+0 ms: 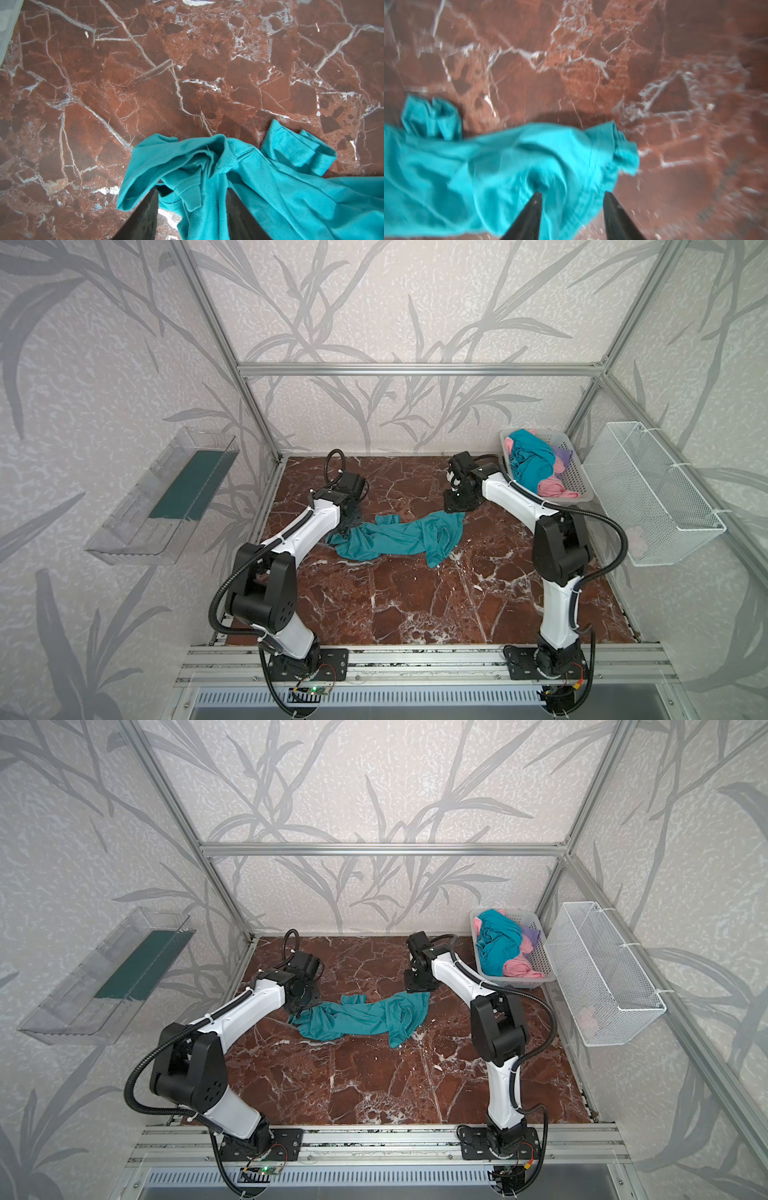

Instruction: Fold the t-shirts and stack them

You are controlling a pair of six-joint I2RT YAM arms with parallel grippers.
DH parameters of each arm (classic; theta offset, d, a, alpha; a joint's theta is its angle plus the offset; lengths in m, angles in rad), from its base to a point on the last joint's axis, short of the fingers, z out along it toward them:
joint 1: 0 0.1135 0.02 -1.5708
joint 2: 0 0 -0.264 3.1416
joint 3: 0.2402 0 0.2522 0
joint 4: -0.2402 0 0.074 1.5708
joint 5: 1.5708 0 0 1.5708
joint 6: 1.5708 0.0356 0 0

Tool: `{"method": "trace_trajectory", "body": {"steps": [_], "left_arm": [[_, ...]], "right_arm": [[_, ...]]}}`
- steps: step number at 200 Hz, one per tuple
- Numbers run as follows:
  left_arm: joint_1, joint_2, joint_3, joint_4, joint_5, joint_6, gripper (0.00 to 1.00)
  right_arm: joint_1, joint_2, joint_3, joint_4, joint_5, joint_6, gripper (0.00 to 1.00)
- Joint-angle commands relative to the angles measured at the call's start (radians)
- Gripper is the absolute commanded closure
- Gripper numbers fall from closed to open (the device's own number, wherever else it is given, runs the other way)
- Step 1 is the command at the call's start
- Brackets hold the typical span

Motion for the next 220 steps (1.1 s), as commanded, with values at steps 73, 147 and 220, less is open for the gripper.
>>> {"method": "trace_trajectory", "body": {"steps": [73,147,220], "left_arm": [[0.007,0.013,0.022,-0.096,-0.086,-0.005,0.47],[0.022,-0.003,0.002,-0.119,-0.103,-0.001,0.38],[0.041,0.015,-0.032,-0.020,-0.018,-0.017,0.22]], "right_arm": [[0.085,-0.022,-0.183,0.115,-0.150,0.050,0.75],[0.029,0.123,-0.111,0.220,-0.214,0.104,0.74],[0.014,0.006,-0.218,0.291,-0.222,0.116,1.00]]}}
